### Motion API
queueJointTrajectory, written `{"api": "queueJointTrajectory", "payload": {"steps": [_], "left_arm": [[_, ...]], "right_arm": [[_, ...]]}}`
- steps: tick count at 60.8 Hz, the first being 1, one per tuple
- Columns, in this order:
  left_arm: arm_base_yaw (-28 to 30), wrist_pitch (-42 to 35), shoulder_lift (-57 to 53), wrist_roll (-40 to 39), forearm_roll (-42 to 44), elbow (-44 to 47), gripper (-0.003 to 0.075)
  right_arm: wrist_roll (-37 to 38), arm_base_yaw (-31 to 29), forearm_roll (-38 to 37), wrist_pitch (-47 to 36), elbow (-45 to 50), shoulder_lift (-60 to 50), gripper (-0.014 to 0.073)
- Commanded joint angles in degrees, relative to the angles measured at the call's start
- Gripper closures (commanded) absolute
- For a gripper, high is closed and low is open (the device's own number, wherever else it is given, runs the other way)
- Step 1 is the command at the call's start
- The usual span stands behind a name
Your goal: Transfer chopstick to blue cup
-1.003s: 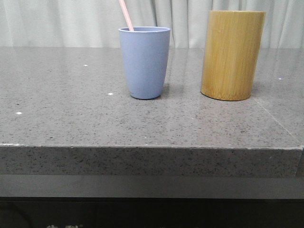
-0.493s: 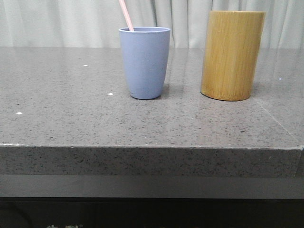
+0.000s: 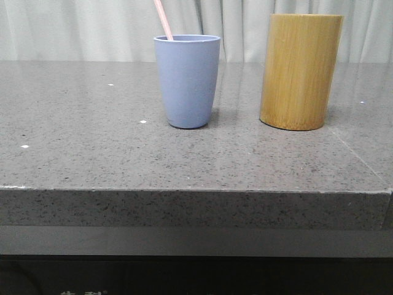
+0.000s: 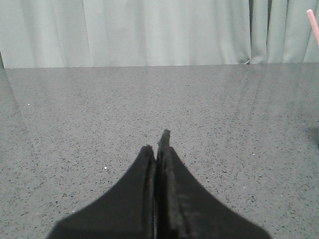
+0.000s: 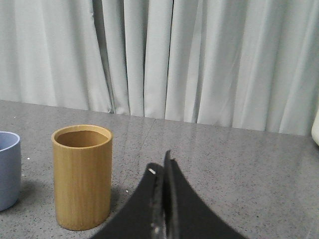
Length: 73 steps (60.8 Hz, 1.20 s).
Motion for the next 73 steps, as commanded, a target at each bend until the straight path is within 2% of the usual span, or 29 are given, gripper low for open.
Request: {"api": "queueJointTrajectory", "payload": {"steps": [1,56,73], "left_arm": [[0.2,-4.8,0.7,-0.5,-0.5,-1.5,0.0739],[0.2,-4.8,0.7,-0.5,-0.6,-1.4,0.0739],[0.1,-10.8,0.2,-0.5,-0.6,6.4,0.0739]], "right_arm": [[-0.4,-0.3,-0.9,-5.2,-1.4,0.5,0.071],[-0.4,-0.3,-0.9,-5.2,-1.4,0.5,0.071],[-0.4,-0.3,-0.9,-5.2,-1.4,0.5,0.071]]}}
